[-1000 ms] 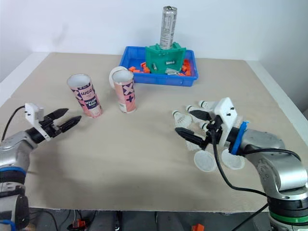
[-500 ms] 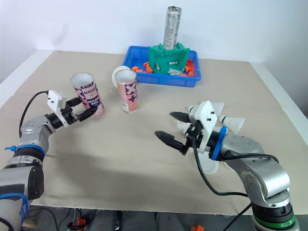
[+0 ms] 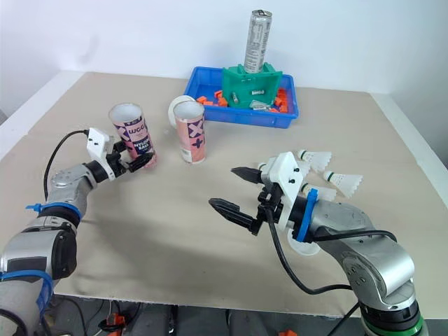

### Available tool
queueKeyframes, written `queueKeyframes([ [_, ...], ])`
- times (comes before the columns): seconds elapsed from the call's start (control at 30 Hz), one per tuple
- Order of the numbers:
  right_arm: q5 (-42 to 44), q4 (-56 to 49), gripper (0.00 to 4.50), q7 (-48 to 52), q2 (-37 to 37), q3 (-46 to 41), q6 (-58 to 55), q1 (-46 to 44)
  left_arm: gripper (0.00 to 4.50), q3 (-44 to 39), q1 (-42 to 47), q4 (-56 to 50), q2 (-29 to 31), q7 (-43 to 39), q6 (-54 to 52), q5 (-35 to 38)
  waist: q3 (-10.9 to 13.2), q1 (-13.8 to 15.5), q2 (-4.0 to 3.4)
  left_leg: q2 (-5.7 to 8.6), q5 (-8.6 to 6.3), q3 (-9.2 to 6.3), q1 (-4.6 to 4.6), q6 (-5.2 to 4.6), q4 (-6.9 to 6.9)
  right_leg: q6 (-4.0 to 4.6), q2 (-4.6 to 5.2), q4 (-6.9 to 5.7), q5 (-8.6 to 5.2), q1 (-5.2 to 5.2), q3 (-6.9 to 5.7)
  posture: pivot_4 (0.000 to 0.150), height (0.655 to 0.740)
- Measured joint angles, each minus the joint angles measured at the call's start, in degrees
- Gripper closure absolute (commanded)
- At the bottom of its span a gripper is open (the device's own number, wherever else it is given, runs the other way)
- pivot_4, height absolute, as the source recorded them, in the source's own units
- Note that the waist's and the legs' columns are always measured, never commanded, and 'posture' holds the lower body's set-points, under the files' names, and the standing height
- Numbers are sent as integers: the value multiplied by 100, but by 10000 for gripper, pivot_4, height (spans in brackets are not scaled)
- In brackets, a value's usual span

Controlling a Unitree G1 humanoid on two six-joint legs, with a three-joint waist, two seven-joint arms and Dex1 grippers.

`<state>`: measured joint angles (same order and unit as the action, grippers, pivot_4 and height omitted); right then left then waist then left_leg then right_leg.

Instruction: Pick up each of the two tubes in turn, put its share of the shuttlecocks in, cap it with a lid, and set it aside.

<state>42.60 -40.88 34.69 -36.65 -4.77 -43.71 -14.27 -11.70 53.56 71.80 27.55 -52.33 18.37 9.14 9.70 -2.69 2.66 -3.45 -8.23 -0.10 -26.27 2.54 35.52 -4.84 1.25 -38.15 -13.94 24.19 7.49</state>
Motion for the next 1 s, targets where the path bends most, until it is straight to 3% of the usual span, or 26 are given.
queueKeyframes([
  [0.17,2,-1,273,-28,-7,38,-17,-3,0,-2,51,92,-126,246,56,-57,0,9,0,0,1,-5,-1,0,0,1,0,0,1,-2,-5,1500,7275],
  [0.3,5,-4,0,-92,-11,47,-40,-30,11992,-5,74,135,-178,327,74,-79,0,5,0,0,1,-6,-1,0,1,1,-1,0,1,-1,-6,1500,7275],
  [0.7,124,-62,0,-138,-123,47,-180,-174,11992,-21,75,140,-127,162,196,-78,0,8,0,0,2,-12,-4,0,1,4,-1,0,1,-1,-11,1500,7275],
  [0.83,238,-120,0,-145,-223,-6,-247,-62,11992,-13,74,-75,83,-455,104,-12,0,8,0,0,2,-15,-7,0,0,7,-1,0,0,-1,-14,1500,7275],
  [1.0,737,-361,0,-194,-579,-666,-485,579,11992,304,-130,-1363,795,-2283,-859,120,0,3,-1,0,2,-22,-11,1,-5,16,0,-1,-9,-1,-20,1500,7275],
])
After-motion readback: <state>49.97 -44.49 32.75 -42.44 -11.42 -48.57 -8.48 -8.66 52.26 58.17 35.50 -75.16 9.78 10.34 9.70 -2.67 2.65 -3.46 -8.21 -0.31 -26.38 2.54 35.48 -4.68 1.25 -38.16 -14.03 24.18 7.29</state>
